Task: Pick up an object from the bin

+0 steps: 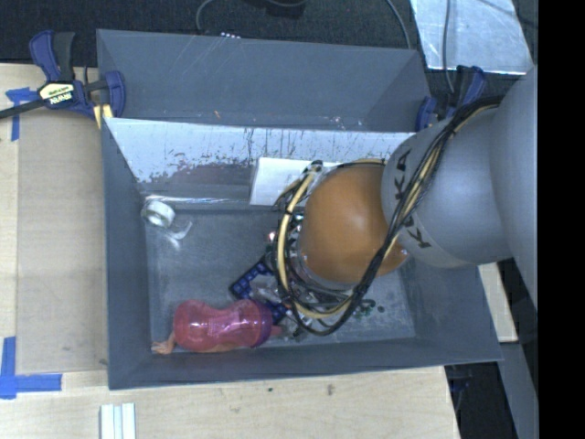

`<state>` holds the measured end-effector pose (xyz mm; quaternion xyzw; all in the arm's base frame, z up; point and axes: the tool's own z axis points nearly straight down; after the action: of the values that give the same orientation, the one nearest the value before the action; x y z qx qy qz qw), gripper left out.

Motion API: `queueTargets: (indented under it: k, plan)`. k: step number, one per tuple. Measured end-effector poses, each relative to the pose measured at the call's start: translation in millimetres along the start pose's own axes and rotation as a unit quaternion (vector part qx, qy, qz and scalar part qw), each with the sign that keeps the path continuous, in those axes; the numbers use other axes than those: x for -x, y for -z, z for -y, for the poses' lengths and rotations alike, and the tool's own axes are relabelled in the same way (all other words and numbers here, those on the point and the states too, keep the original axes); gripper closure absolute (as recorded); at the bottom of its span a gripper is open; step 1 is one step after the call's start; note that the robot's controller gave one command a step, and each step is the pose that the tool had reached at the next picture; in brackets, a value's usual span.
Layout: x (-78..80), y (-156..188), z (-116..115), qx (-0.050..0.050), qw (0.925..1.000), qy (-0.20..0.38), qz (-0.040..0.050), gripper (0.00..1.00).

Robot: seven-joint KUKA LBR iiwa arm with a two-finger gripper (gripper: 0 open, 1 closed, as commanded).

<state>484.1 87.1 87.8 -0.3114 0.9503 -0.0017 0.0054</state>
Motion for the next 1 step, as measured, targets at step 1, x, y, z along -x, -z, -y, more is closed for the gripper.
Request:
queueTargets:
  k: [1]
  plan:
    - [0.6,8.7,-0.1,0.000,1.0000,0.000,0.0008,1.00]
